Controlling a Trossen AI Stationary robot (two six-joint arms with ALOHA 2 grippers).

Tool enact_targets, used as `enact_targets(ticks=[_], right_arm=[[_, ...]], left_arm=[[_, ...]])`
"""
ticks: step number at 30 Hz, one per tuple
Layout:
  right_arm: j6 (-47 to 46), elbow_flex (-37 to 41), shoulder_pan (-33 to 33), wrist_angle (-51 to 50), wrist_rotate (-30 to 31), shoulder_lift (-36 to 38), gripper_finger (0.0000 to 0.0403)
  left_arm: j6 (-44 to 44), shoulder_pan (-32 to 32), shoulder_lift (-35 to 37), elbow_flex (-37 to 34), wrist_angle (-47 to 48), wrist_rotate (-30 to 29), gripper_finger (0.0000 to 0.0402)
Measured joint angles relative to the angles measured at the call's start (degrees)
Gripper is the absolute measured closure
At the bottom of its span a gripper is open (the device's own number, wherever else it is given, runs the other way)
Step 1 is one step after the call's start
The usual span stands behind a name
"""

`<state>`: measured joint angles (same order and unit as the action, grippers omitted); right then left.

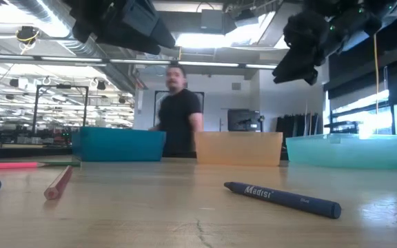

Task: Sort crayons/erasers/pens/pencils in bins
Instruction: Put the gray crayon into the light blue bin

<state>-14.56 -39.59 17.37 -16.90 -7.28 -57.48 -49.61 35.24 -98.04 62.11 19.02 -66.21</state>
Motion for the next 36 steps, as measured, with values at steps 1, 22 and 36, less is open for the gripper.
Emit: enact_targets(ticks=[1,22,36], right_arm=[[-0.3,0.0,-2.5,0.1,0.2,-0.8,0.0271],[39.5,-2.2,-32.2,37.9,-7.4,-36.5,0.0272],[81.0,-32.9,-39.4,0.3,-6.3,-57.1,0.0306]], left_arm=[[-0.4,0.1,0.0,-0.1,0.0,0.0,0.0233],[-2.4,-1.6,0.0,-2.1,1.4,-0.3,0.0233],[-1.0,-2.2,0.0,-2.1,3.0,2.9,0.0233]])
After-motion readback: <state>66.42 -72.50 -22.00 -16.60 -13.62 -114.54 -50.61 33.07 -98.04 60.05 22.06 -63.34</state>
